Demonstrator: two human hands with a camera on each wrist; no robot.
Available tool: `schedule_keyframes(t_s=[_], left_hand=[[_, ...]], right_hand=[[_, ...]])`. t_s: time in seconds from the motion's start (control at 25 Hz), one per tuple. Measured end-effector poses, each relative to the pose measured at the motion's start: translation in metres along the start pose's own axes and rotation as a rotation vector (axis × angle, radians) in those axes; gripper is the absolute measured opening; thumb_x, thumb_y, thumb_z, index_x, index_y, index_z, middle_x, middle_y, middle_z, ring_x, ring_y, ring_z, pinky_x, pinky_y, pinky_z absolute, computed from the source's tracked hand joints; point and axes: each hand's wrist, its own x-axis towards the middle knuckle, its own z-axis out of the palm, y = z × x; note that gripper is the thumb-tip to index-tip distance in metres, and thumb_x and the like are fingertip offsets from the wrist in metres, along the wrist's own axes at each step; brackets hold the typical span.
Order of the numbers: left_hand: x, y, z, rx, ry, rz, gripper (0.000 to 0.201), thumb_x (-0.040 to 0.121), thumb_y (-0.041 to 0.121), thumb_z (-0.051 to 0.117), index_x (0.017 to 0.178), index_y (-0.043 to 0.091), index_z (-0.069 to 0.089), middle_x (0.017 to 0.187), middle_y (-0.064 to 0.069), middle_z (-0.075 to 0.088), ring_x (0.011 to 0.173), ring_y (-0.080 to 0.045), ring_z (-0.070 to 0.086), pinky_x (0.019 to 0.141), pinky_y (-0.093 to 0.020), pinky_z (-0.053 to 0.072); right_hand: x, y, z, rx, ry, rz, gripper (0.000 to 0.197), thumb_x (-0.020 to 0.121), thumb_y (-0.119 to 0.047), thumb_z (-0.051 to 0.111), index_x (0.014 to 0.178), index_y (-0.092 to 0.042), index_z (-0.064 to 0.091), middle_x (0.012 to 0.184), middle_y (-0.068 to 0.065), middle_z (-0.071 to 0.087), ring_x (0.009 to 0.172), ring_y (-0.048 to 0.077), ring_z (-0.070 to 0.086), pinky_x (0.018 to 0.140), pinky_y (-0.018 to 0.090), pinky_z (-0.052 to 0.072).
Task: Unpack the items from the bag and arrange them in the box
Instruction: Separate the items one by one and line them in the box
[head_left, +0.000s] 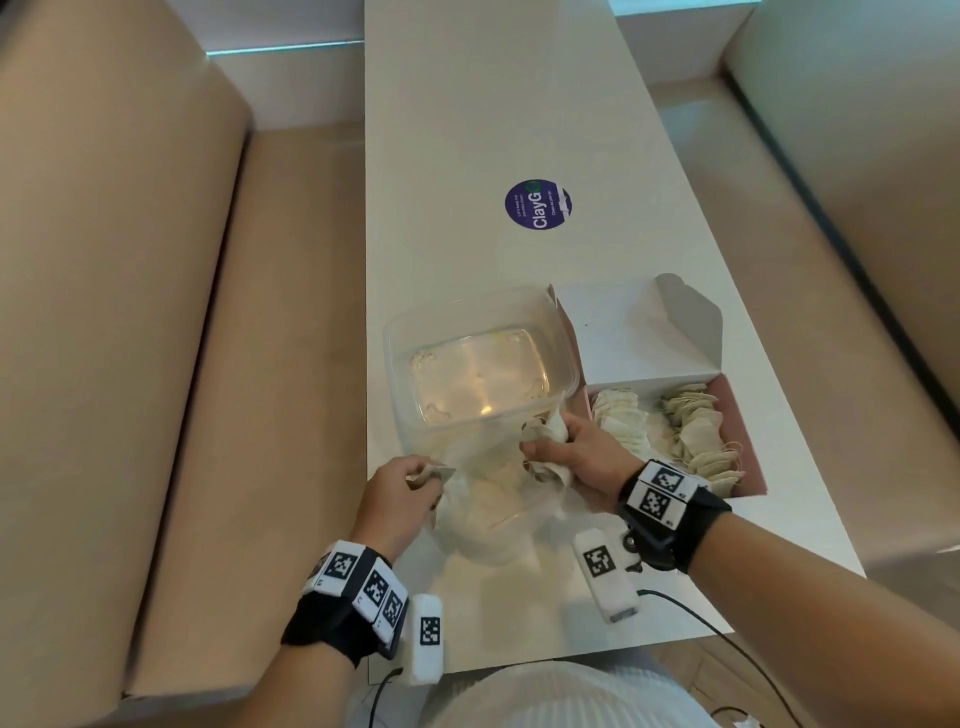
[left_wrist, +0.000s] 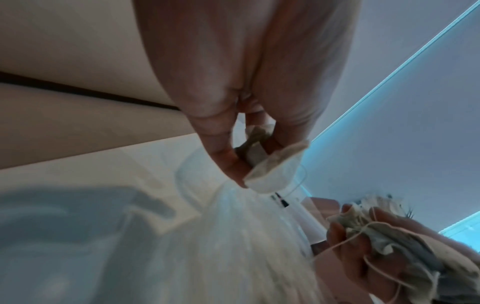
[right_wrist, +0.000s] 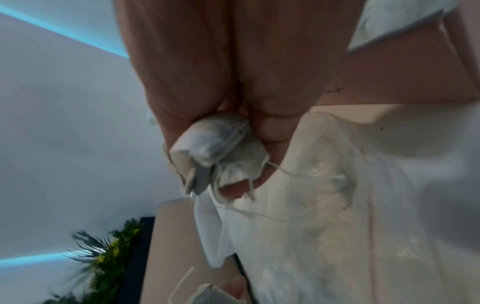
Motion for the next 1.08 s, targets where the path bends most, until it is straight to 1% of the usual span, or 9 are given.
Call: schedule_keyframes(t_s=[0.08, 0.2, 0.36, 0.48, 0.64, 0.72, 0.84, 0.96, 1.08], left_hand=[[0.000, 0.003, 0.000, -0.099, 0.016, -0.009, 0.016, 0.086, 0.011, 0.060, 0.081, 0.020, 0.071, 0.082, 0.001, 0.070, 0.075, -0.015, 0.061, 0.074, -0.031, 0.048], [0.003, 0.013, 0.010, -0.427, -0.044, -0.090, 0.022, 0.088, 0.005, 0.055, 0.079, 0.016, 0.071, 0.088, -0.006, 0.070, 0.084, -0.022, 0.061, 0.082, -0.038, 0.048], [-0.005, 0.048, 0.034, -0.752, -0.147, -0.159, 0.026, 0.097, 0.002, 0.040, 0.101, 0.005, 0.065, 0.096, -0.013, 0.070, 0.084, -0.020, 0.066, 0.072, -0.027, 0.055], [-0.011, 0.064, 0.046, -0.997, -0.226, -0.275, 0.036, 0.100, 0.023, 0.035, 0.119, 0.005, 0.061, 0.107, -0.015, 0.068, 0.097, -0.023, 0.065, 0.072, -0.033, 0.055], [-0.010, 0.064, 0.041, -1.100, -0.453, -0.337, 0.057, 0.095, 0.055, 0.029, 0.127, 0.019, 0.058, 0.127, -0.013, 0.063, 0.120, -0.029, 0.057, 0.094, -0.050, 0.045], [-0.011, 0.065, 0.040, -1.048, -0.503, -0.336, 0.054, 0.090, 0.057, 0.038, 0.122, 0.021, 0.063, 0.120, -0.010, 0.067, 0.111, -0.026, 0.062, 0.090, -0.046, 0.046], [-0.012, 0.067, 0.043, -1.077, -0.462, -0.368, 0.043, 0.082, 0.043, 0.054, 0.114, 0.017, 0.065, 0.102, -0.007, 0.073, 0.091, -0.021, 0.070, 0.076, -0.034, 0.053], [-0.011, 0.068, 0.043, -1.192, -0.464, -0.332, 0.036, 0.077, 0.037, 0.058, 0.106, 0.019, 0.070, 0.098, -0.006, 0.073, 0.085, -0.019, 0.072, 0.068, -0.029, 0.059], [-0.012, 0.072, 0.041, -1.153, -0.501, -0.265, 0.029, 0.083, 0.033, 0.056, 0.105, 0.022, 0.070, 0.094, -0.002, 0.073, 0.079, -0.015, 0.070, 0.060, -0.028, 0.056]], right_hand=[[-0.004, -0.005, 0.003, 0.033, -0.027, 0.004, 0.029, 0.081, 0.005, 0.063, 0.107, 0.002, 0.053, 0.083, 0.015, 0.056, 0.067, 0.022, 0.058, 0.056, 0.029, 0.053], [-0.014, -0.010, 0.017, -0.252, 0.001, -0.078, 0.032, 0.080, -0.005, 0.068, 0.109, 0.001, 0.056, 0.093, 0.013, 0.065, 0.080, 0.024, 0.065, 0.074, 0.035, 0.056], [-0.011, -0.005, 0.045, -0.749, 0.157, -0.313, 0.030, 0.081, -0.030, 0.068, 0.103, -0.012, 0.057, 0.092, 0.005, 0.066, 0.080, 0.014, 0.062, 0.072, 0.029, 0.052], [-0.001, 0.010, 0.048, -1.035, 0.167, -0.406, 0.043, 0.084, -0.037, 0.058, 0.121, -0.016, 0.050, 0.112, 0.007, 0.053, 0.098, 0.022, 0.052, 0.086, 0.035, 0.044], [-0.009, 0.011, 0.046, -1.451, 0.257, -0.388, 0.074, 0.077, -0.062, 0.019, 0.140, -0.025, 0.030, 0.144, 0.002, 0.032, 0.129, 0.025, 0.031, 0.102, 0.039, 0.028], [-0.012, 0.007, 0.047, -1.423, 0.235, -0.374, 0.078, 0.073, -0.065, 0.020, 0.141, -0.027, 0.026, 0.150, 0.000, 0.023, 0.137, 0.022, 0.019, 0.108, 0.039, 0.020], [-0.016, 0.005, 0.044, -1.299, 0.097, -0.389, 0.088, 0.068, -0.069, 0.030, 0.145, -0.025, 0.021, 0.153, -0.001, 0.019, 0.140, 0.019, 0.014, 0.113, 0.040, 0.017], [-0.024, 0.001, 0.035, -1.267, -0.078, -0.411, 0.101, 0.070, -0.075, 0.036, 0.149, -0.022, 0.000, 0.156, -0.008, 0.005, 0.144, 0.014, 0.001, 0.117, 0.039, 0.009], [-0.028, -0.009, 0.024, -1.300, -0.161, -0.393, 0.098, 0.072, -0.080, 0.024, 0.141, -0.026, -0.021, 0.150, -0.018, -0.011, 0.142, 0.008, -0.014, 0.118, 0.035, -0.001]])
